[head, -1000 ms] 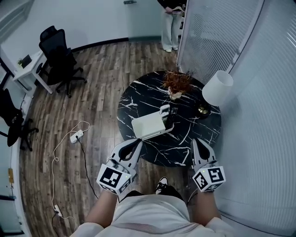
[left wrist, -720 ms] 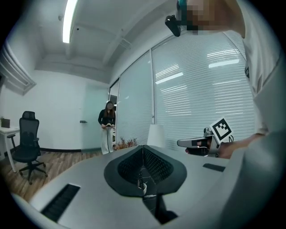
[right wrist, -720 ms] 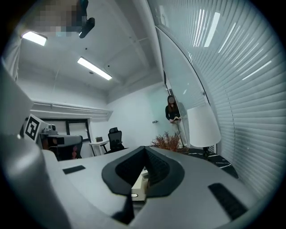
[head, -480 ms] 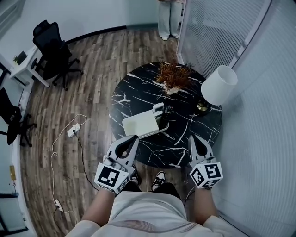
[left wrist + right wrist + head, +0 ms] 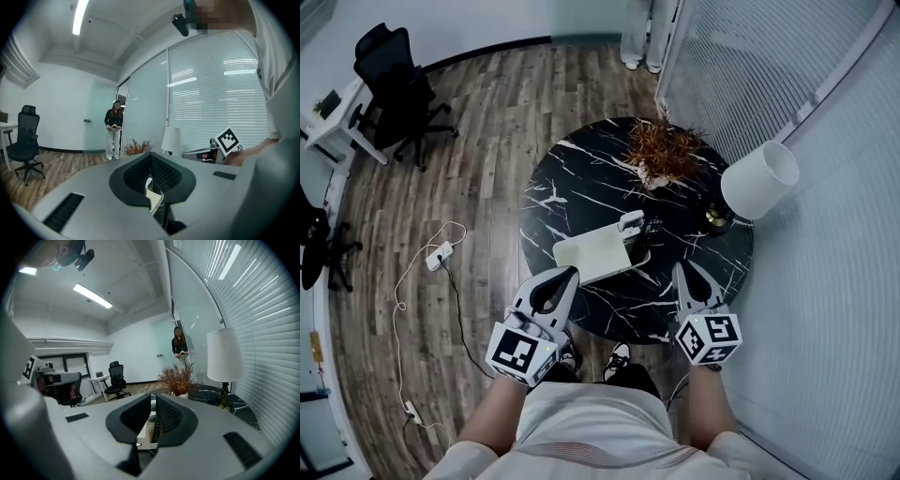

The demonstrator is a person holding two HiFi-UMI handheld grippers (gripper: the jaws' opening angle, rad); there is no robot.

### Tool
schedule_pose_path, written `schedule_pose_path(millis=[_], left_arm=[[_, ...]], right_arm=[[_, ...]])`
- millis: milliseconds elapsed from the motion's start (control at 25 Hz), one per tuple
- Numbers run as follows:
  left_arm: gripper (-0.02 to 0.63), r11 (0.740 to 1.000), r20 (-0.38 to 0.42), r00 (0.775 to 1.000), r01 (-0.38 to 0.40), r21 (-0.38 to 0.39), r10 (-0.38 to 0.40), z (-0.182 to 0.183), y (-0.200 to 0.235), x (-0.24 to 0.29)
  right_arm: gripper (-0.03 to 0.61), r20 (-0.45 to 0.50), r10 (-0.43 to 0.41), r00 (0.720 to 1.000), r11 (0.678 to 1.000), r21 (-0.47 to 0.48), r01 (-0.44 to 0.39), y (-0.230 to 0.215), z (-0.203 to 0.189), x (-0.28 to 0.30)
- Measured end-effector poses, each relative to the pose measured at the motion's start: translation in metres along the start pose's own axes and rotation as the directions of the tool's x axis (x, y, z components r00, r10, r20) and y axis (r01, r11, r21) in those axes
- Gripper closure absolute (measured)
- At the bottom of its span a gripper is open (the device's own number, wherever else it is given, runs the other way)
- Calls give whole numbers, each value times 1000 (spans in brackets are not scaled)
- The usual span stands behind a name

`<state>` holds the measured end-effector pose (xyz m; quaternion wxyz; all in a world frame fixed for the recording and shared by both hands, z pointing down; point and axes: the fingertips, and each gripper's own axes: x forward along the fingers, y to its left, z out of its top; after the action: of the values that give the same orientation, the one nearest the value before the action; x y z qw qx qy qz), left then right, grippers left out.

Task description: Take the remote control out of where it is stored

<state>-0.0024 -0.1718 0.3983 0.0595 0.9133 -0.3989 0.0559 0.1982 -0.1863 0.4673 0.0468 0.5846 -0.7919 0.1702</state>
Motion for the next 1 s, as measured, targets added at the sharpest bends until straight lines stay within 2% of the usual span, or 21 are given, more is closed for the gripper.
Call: schedule_pose_path(millis=[40,160,280,640,840,1000], left_arm=[[603,1000,-4,1000,-2,-6,2,-1,2,-1],[603,1000,-15,1000,-13,-20,12,-5,6,-3],[603,999,-31,999,-34,-28,34,-11,10,-4],[603,995,-73,994,-88,-49,84,-25,22,-7],[603,992,-96,989,-114,-56,108,-34,30,-12],[603,992,-104,989,-116,-57,109,-36,31,-13]], right_arm=[[555,-19,-1,1000,1000,2,1,-1,-5,8],[432,-92,-2,996,999,31,5,-8,-24,33],[366,-151,-13,988,999,49,20,-17,-43,58],[316,-288,-44,957,996,66,66,-30,-113,119],[318,-298,-65,952,996,41,81,-31,-130,138],[319,-291,-92,952,992,60,114,-35,-138,140]])
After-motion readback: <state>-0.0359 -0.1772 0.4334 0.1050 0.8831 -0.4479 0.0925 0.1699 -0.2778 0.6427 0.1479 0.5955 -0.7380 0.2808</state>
